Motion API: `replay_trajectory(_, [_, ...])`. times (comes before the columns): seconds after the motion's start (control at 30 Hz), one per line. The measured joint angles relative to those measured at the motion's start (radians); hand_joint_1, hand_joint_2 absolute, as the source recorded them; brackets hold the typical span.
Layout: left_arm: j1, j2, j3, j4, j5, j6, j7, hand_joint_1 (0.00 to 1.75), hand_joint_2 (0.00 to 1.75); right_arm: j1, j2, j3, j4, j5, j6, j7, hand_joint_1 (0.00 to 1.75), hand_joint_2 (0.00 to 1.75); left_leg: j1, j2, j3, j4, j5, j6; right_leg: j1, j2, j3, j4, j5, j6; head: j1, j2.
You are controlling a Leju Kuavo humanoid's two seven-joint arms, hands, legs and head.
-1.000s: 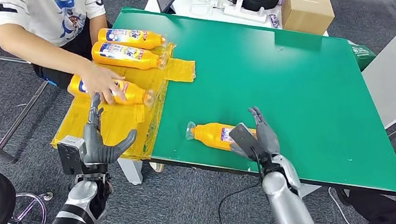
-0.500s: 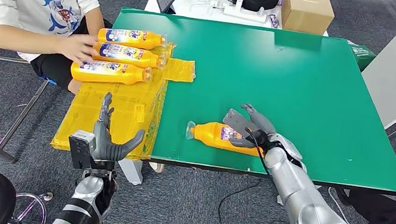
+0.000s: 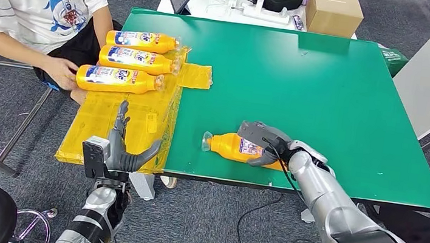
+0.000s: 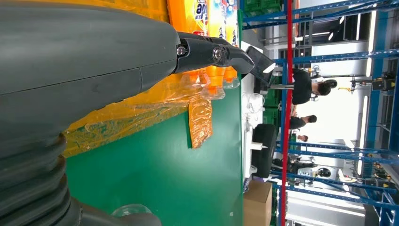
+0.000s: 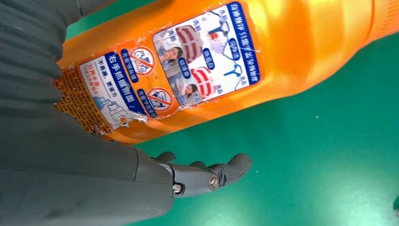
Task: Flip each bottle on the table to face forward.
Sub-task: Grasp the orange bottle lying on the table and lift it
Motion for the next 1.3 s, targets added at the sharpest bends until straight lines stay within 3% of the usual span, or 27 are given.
replay_trajectory(0.27, [-0.003, 0.0, 0.0, 0.015, 0.006, 0.0, -0.001, 0.0, 1.75, -0.008, -0.03, 0.069, 0.001, -0.025, 0.008, -0.057, 0.0, 1.75, 0.0, 0.0, 0.0, 0.0, 0.0, 0.0, 0.0, 0.0, 0.0, 0.0, 0.0, 0.0, 0.0, 0.0])
replay_trajectory(0.67, [-0.002, 0.0, 0.0, 0.015, 0.007, -0.002, 0.008, 0.0, 1.75, -0.02, -0.05, 0.233, 0.0, 0.05, -0.01, 0.007, 0.0, 1.75, 0.0, 0.0, 0.0, 0.0, 0.0, 0.0, 0.0, 0.0, 0.0, 0.0, 0.0, 0.0, 0.0, 0.0])
replay_trajectory(1.0, [-0.001, 0.0, 0.0, 0.015, 0.007, -0.002, 0.009, 0.0, 1.75, -0.024, -0.05, 0.274, 0.0, 0.056, -0.012, 0.019, 0.0, 1.75, 0.0, 0.0, 0.0, 0.0, 0.0, 0.0, 0.0, 0.0, 0.0, 0.0, 0.0, 0.0, 0.0, 0.0])
replay_trajectory(1.3, [0.003, 0.0, 0.001, 0.015, 0.005, -0.002, 0.027, 0.0, 1.75, -0.022, -0.04, 0.354, 0.006, 0.095, -0.068, 0.125, 0.02, 1.75, 0.0, 0.0, 0.0, 0.0, 0.0, 0.0, 0.0, 0.0, 0.0, 0.0, 0.0, 0.0, 0.0, 0.0])
